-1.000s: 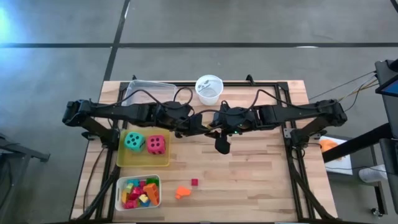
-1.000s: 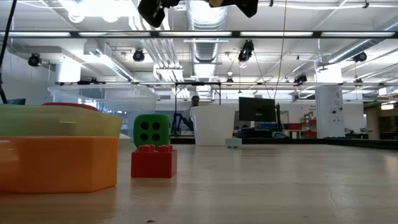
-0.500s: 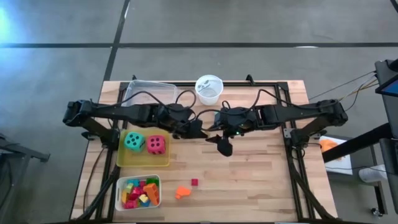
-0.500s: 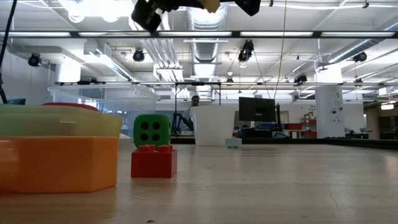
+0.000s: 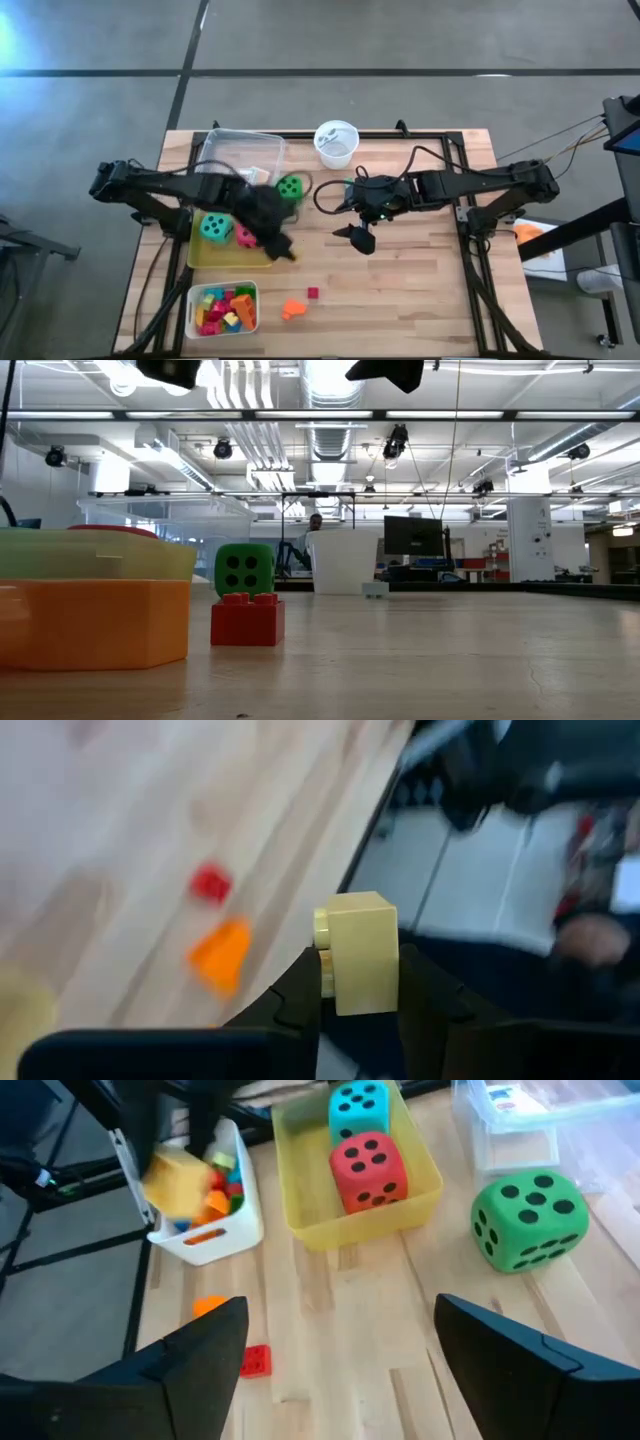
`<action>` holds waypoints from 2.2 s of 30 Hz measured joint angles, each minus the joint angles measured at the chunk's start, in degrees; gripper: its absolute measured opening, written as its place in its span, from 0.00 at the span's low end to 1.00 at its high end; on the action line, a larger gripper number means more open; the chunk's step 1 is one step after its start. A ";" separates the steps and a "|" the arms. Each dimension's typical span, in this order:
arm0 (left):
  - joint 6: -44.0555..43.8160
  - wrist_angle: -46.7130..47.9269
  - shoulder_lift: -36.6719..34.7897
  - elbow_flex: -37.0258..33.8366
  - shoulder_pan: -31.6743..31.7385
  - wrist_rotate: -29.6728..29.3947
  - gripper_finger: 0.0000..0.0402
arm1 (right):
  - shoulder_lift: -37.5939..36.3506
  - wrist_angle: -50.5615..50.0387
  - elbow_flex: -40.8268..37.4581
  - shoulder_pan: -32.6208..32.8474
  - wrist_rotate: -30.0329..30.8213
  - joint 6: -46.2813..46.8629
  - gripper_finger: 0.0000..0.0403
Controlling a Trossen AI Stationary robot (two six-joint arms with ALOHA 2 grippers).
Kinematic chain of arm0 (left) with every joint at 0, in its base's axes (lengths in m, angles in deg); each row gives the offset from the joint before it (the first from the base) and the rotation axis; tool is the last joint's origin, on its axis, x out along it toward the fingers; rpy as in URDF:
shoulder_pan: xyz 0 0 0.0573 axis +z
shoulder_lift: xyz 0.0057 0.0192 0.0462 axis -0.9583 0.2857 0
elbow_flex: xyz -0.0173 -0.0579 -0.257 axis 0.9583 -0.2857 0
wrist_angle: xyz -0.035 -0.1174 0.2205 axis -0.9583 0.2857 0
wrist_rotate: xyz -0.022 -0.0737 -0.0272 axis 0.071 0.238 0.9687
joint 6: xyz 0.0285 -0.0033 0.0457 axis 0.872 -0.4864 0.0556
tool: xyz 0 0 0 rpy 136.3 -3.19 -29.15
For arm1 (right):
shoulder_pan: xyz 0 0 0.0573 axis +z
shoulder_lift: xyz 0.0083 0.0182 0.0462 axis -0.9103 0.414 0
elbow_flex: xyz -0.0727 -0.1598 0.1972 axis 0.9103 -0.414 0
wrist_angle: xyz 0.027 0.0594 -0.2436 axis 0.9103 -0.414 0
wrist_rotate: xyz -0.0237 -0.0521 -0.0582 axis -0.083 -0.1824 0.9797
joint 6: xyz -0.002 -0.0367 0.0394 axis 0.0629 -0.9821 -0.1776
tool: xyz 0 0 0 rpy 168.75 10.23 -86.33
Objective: Pick & Place Toys
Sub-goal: Put the yellow game piece into the white bin
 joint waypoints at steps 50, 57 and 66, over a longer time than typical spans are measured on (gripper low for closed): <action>-15.49 6.70 -1.19 -26.27 -36.89 -8.92 0.28 | 0.10 0.13 -0.82 0.00 0.37 1.13 0.79; -16.08 5.24 -1.19 -26.26 -36.86 -8.78 0.29 | 0.13 0.13 -0.82 0.00 0.37 1.13 0.79; -18.42 3.14 -1.19 -26.22 -36.86 -8.70 0.53 | 0.13 0.13 -1.01 0.00 0.36 1.23 0.79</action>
